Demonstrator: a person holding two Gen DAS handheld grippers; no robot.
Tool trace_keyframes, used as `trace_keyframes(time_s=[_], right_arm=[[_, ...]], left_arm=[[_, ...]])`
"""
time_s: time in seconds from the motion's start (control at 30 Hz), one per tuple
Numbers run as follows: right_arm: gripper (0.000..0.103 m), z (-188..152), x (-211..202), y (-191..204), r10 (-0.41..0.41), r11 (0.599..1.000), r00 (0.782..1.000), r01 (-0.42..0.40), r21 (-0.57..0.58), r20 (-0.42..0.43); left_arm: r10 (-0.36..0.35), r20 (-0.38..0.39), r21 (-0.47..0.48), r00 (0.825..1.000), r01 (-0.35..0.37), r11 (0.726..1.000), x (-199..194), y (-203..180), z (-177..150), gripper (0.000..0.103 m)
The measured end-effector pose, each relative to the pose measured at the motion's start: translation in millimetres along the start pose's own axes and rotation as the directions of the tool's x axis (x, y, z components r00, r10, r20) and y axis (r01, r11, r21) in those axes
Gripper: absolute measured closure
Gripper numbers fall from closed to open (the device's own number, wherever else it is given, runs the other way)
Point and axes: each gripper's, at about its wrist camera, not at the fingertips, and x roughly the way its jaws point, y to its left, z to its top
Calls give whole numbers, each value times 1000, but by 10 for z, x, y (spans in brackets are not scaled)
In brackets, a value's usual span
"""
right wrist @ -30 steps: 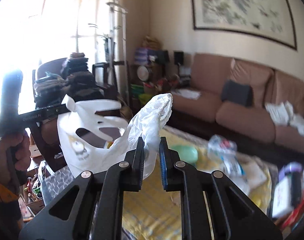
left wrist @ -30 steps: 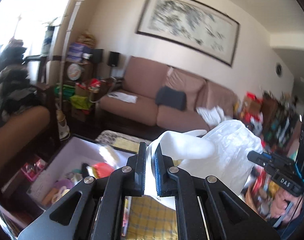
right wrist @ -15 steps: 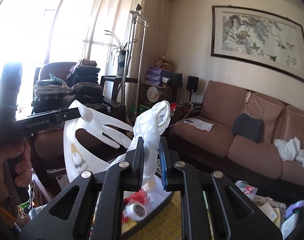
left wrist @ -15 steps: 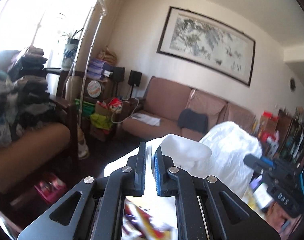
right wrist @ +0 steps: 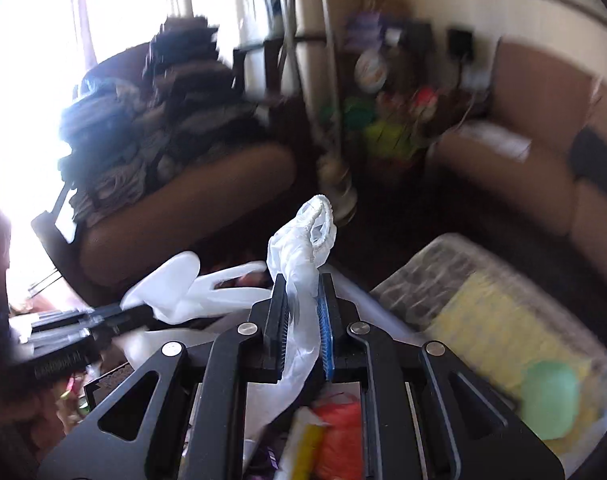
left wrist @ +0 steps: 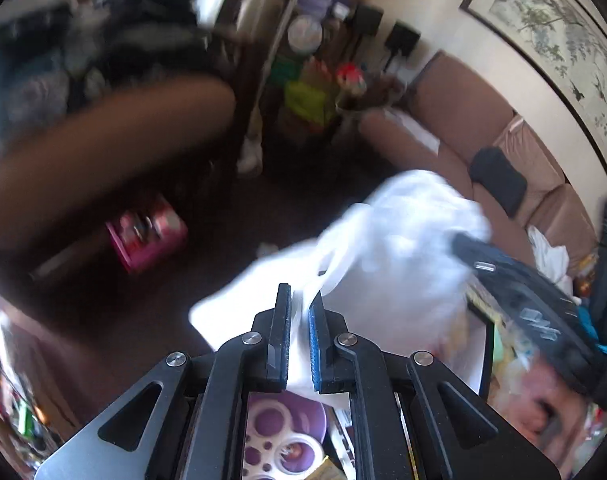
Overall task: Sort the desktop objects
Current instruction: 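Carry the glove and plastic bag over the black box and release both, then grasp the clear bag of gold items with the left tool while the right tool grasps the yellow packet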
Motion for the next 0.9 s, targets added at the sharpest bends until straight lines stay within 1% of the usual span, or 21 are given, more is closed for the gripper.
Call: trace_keyframes(time_s=[0.07, 0.13, 0.17, 0.23, 0.3, 0.33, 0.37, 0.4, 0.43, 0.47, 0.5, 0.53, 0.57, 0.63, 0.67, 0.7, 0.77, 0.8, 0.83, 0.87, 0.9], right_arm=[[90, -45, 322, -7, 1, 1000, 997, 0, 7, -77], [90, -113, 609, 44, -38, 999, 989, 34, -25, -140], [90, -152, 704, 59, -60, 998, 985, 53, -44, -163], [90, -227, 863, 66, -109, 993, 969, 94, -76, -220], [89, -314, 891, 23, -135, 989, 956, 116, -87, -259], [87, -334, 860, -1, -143, 988, 952, 123, -91, -270], [81, -340, 764, -44, -152, 987, 948, 131, -93, -280], [63, -351, 682, -66, -150, 987, 949, 128, -97, -276], [46, -370, 557, -76, -149, 987, 954, 126, -104, -261], [25, -359, 392, -92, -157, 984, 960, 133, -116, -231], [20, -397, 142, -115, -171, 980, 969, 149, -132, -178], [20, -447, -139, -159, -179, 977, 976, 161, -139, -127], [20, -477, -320, -164, -179, 977, 978, 163, -137, -109], [20, -608, -899, -395, -135, 988, 990, 131, -82, -40], [20, -652, -1103, -473, -115, 992, 993, 115, -53, -3], [19, -737, -1425, -655, -97, 995, 994, 97, 3, 58], [17, -922, -1980, -1041, -115, 988, 984, 100, 118, 134], [17, -1010, -2179, -1193, -130, 981, 979, 105, 161, 154], [17, -1158, -2439, -1410, -146, 970, 973, 106, 217, 181], [16, -1245, -2580, -1554, -157, 962, 968, 105, 253, 194], [15, -1436, -2806, -1777, -180, 943, 961, 107, 314, 211]], left_arm=[[6, -65, 12, 998, -6, 1000, 137, -24, -66, 96], [43, -144, 65, 989, -33, 997, 290, -118, -176, 96], [59, -178, 89, 982, -43, 995, 346, -158, -225, 96], [80, -267, 132, 960, -45, 990, 466, -239, -350, 96], [111, -302, 162, 947, -64, 985, 480, -289, -417, 96], [126, -303, 161, 945, -79, 984, 448, -292, -429, 95], [146, -301, 156, 942, -103, 982, 403, -289, -426, 85], [174, -299, 144, 938, -136, 980, 311, -277, -408, 59], [191, -296, 139, 936, -155, 978, 225, -279, -428, 41], [212, -285, 151, 935, -175, 973, 103, -310, -446, 16], [215, -274, 163, 937, -175, 971, 30, -325, -434, 15], [209, -261, 169, 943, -168, 971, -101, -360, -444, 15], [196, -246, 162, 949, -159, 974, -254, -402, -464, 15], [185, -208, 163, 960, -152, 975, -502, -477, -465, 15], [181, -188, 172, 965, -149, 974, -623, -557, -502, 15], [166, -162, 189, 973, -134, 973, -787, -697, -571, 14], [120, -137, 220, 983, -88, 971, -992, -907, -700, 14], [76, -125, 244, 989, -43, 969, -1123, -1050, -835, 14], [49, -121, 257, 991, -16, 966, -1196, -1156, -932, 14], [26, -121, 270, 992, 8, 963, -1260, -1246, -1050, 14], [3, -129, 294, 992, 36, 955, -1310, -1391, -1205, 14]])
